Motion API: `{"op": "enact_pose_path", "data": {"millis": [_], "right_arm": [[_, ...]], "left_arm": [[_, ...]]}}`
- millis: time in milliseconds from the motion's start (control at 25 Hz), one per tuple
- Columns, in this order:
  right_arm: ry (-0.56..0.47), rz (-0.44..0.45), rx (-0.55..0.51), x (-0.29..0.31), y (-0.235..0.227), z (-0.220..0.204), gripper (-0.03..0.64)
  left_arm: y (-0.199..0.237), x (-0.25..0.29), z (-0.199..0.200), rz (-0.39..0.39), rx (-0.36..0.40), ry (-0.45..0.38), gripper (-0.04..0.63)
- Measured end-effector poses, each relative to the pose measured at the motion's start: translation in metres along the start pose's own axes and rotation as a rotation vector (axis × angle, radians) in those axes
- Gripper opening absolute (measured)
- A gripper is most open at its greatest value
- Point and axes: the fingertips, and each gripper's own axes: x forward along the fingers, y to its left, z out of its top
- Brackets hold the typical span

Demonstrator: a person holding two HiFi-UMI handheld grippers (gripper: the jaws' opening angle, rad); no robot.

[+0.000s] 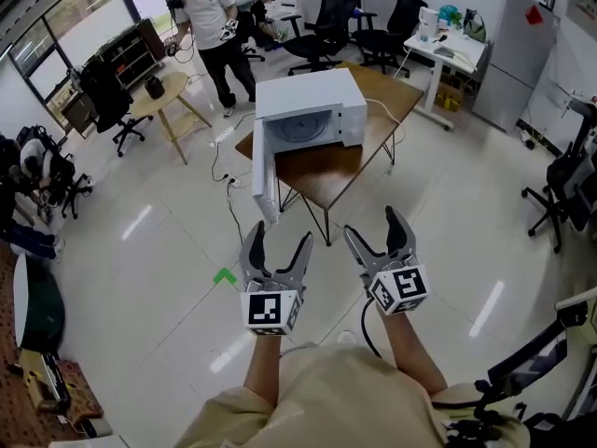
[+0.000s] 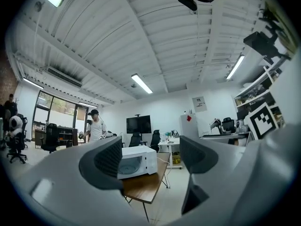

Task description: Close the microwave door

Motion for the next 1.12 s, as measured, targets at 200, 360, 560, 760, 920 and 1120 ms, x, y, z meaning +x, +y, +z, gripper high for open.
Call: {"op": "enact_pose_path", "data": {"millis": [200, 360, 560, 760, 920, 1120], "right_arm": [[0.011, 0.02, 0.056, 0.024, -0.053, -0.025, 0.413], [0.014, 0.038, 0.068, 0.041, -0.079, -0.039, 0.413], [0.028, 0.042, 0.062, 0.076, -0.093, -0.054, 0.41], [0.025, 0.045, 0.029, 0.13, -0.099, -0.05, 0.402], [0.005, 0.049, 0.011, 0.179, -0.097, -0.047, 0.374], [0.04, 0.067, -0.031, 0.247, -0.09, -0.074, 0.374]], "left_arm": [[-0.008, 0.047, -0.044, 0.03, 0.003, 0.07, 0.376], [-0.009, 0.078, -0.061, 0.037, 0.013, 0.079, 0.377], [0.014, 0.114, -0.075, 0.035, 0.019, 0.074, 0.376], [0.055, 0.153, -0.086, 0.028, -0.002, 0.071, 0.376], [0.094, 0.182, -0.087, 0.022, 0.0, 0.051, 0.376], [0.151, 0.216, -0.104, 0.025, -0.021, 0.046, 0.376]]}}
